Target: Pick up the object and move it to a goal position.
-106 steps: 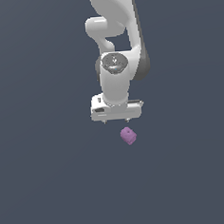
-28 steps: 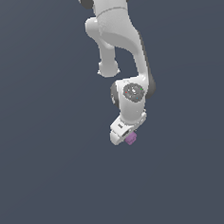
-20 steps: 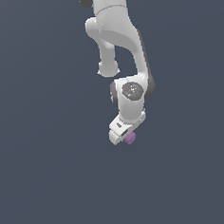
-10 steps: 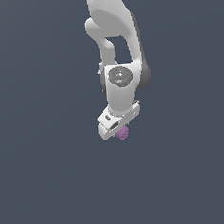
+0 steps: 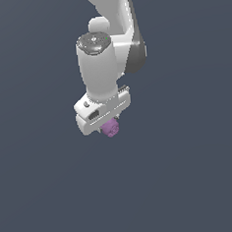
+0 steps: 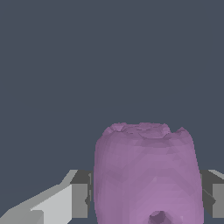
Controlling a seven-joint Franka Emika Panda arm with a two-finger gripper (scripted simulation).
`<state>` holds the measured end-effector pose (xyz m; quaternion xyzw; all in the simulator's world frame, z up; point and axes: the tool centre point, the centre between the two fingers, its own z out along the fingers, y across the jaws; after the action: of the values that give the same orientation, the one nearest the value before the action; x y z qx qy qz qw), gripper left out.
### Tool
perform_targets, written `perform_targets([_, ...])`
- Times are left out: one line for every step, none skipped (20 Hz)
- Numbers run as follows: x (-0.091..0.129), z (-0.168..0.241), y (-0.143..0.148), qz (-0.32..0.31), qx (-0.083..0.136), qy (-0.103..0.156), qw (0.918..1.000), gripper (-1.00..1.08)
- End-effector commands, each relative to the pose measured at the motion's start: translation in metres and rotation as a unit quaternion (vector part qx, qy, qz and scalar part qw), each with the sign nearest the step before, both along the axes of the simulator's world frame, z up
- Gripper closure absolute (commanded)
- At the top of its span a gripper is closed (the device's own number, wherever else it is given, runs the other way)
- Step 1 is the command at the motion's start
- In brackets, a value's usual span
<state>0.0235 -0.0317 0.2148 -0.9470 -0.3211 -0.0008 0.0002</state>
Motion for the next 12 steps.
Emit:
perform_targets([0.001, 0.021, -0.013, 0.001, 0.000, 0.001, 1.0000, 1.08])
perform_targets([0.002, 0.028, -0.018, 0.001, 0.000, 0.001, 1.0000, 1.08])
perform_targets([0.003, 0.034, -0.022, 0.001, 0.000, 0.001, 1.0000, 1.08])
perform_targets([0.004, 0.040, -0.025, 0.001, 0.000, 0.001, 1.0000, 1.08])
perform_targets([0.004, 0.045, -0.029, 0.001, 0.000, 0.001, 1.0000, 1.08])
perform_targets([0.005, 0.049, -0.032, 0.001, 0.000, 0.001, 1.0000, 1.08])
perform_targets([0.006, 0.053, -0.035, 0.000, 0.000, 0.001, 1.0000, 1.08])
perform_targets([0.006, 0.057, -0.037, 0.000, 0.000, 0.001, 1.0000, 1.08])
perform_targets([0.007, 0.060, -0.039, 0.000, 0.000, 0.001, 1.0000, 1.08])
perform_targets([0.007, 0.062, -0.040, 0.000, 0.000, 0.001, 1.0000, 1.08])
perform_targets([0.007, 0.064, -0.041, 0.000, 0.000, 0.001, 1.0000, 1.08])
perform_targets([0.008, 0.065, -0.042, 0.000, 0.000, 0.001, 1.0000, 1.08])
